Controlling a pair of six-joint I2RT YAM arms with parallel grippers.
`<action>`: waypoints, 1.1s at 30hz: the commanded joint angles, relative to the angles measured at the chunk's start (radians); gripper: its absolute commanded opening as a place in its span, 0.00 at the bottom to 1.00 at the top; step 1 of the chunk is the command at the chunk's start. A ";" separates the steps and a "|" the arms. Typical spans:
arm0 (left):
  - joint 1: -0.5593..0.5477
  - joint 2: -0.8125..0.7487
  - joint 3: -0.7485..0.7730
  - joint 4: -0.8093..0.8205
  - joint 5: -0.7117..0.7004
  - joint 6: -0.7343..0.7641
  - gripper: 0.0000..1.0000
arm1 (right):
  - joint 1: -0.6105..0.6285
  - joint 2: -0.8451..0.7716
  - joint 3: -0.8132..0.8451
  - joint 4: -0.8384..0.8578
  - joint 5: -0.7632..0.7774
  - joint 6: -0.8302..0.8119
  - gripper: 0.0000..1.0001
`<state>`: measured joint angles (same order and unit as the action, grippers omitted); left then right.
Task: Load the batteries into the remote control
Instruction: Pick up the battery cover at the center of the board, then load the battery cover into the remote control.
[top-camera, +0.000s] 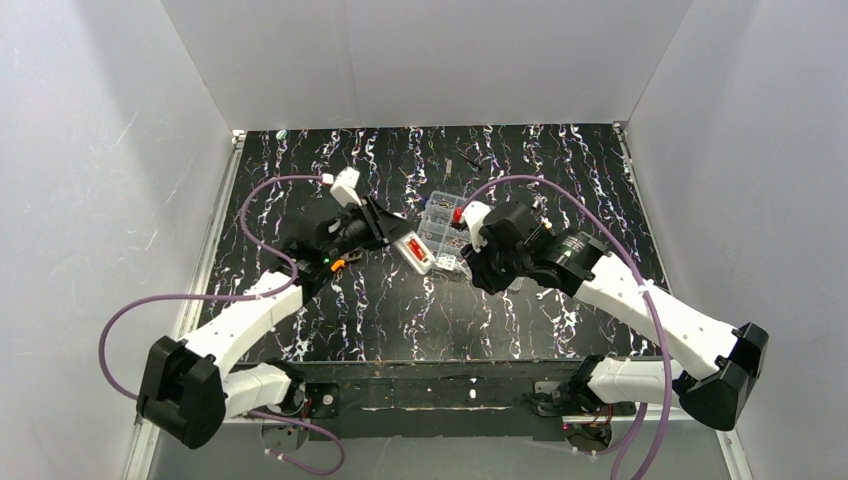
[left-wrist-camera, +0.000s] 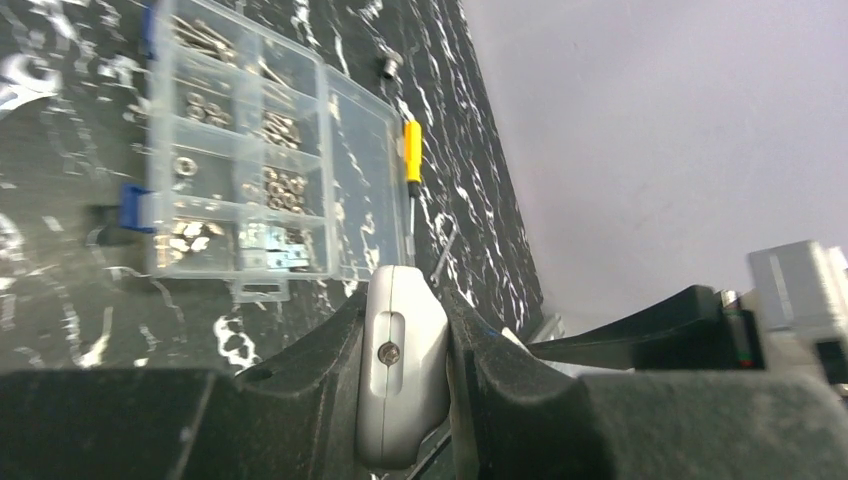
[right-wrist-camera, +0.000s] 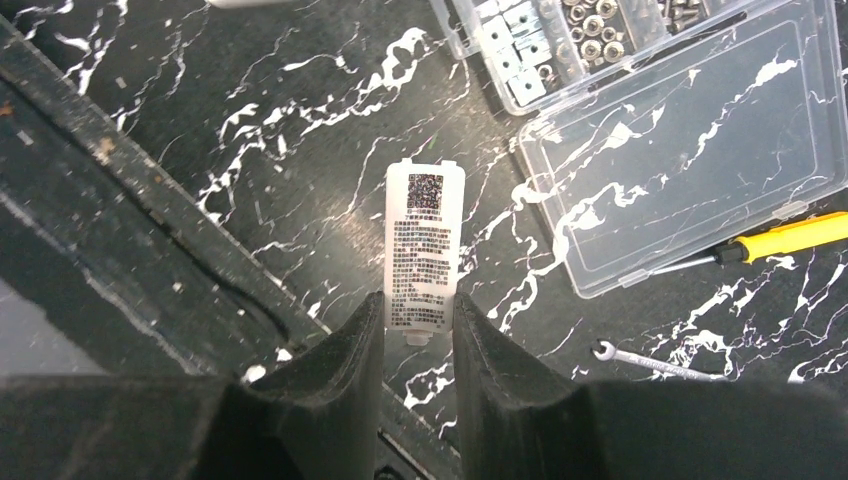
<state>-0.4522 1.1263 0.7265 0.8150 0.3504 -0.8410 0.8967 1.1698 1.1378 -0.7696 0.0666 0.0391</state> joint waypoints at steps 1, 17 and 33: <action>-0.101 0.045 0.005 0.228 -0.023 -0.001 0.00 | -0.005 -0.010 0.106 -0.152 -0.089 -0.024 0.23; -0.257 0.204 -0.020 0.403 -0.277 -0.182 0.00 | -0.073 0.036 0.277 -0.248 -0.124 -0.001 0.17; -0.291 0.269 -0.010 0.509 -0.242 -0.377 0.00 | -0.108 0.119 0.333 -0.235 -0.148 -0.094 0.17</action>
<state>-0.7311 1.4208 0.6983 1.2285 0.0910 -1.1790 0.7967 1.2716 1.4136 -1.0157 -0.0753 -0.0158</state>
